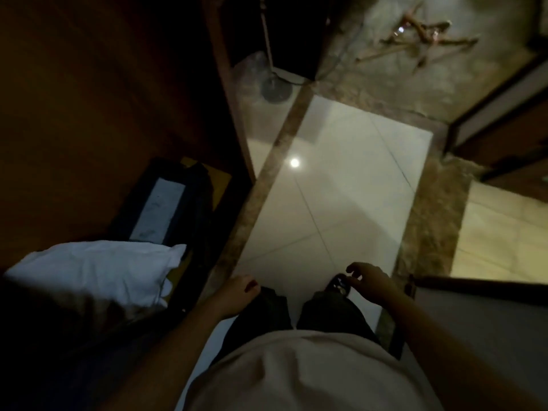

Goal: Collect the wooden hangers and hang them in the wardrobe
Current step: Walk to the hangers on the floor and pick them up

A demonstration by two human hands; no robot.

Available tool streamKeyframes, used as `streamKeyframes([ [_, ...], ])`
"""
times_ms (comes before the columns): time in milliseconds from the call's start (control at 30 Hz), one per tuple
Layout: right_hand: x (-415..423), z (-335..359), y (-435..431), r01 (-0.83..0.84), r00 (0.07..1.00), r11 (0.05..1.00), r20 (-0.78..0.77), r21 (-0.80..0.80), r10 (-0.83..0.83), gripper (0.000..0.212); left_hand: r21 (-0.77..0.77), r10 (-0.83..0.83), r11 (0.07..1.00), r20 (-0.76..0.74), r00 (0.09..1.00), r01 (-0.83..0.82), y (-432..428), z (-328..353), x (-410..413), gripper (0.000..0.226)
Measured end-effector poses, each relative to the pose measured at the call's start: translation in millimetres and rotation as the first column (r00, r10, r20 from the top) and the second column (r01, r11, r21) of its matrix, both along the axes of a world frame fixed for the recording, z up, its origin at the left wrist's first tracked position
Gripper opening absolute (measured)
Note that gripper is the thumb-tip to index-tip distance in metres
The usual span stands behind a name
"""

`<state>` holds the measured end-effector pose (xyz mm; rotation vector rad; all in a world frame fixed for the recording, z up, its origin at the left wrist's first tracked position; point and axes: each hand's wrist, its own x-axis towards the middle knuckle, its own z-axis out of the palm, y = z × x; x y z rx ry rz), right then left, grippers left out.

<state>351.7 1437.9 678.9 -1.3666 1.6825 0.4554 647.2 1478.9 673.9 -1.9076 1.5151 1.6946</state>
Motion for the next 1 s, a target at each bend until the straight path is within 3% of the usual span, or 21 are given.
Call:
streamKeyframes([
  [67,-38,-7,18,0.146,0.989,0.988,0.01,0.049,-0.146,0.034,0.071,-0.041,0.997,0.015,0.999,0.04,-1,-10,-21,0.028],
  [233,-127,-25,56,0.402,0.913,0.902,-0.001,0.156,-0.407,0.032,0.152,-0.044,0.988,0.06,0.997,0.035,-20,-26,-74,0.015],
  [467,-219,-24,55,0.555,0.826,0.808,-0.009,0.198,-0.564,0.032,0.095,-0.06,0.995,0.168,0.984,0.044,-55,-41,-163,0.023],
  [733,-262,-35,-11,0.588,0.796,0.786,0.034,0.192,-0.604,0.033,0.091,-0.148,0.986,0.124,0.981,0.137,-145,-41,-227,0.027],
  [1000,-247,-38,-163,0.515,0.841,0.849,0.122,0.119,-0.528,0.031,0.044,-0.216,0.976,0.109,0.97,0.212,-271,-46,-244,0.022],
])
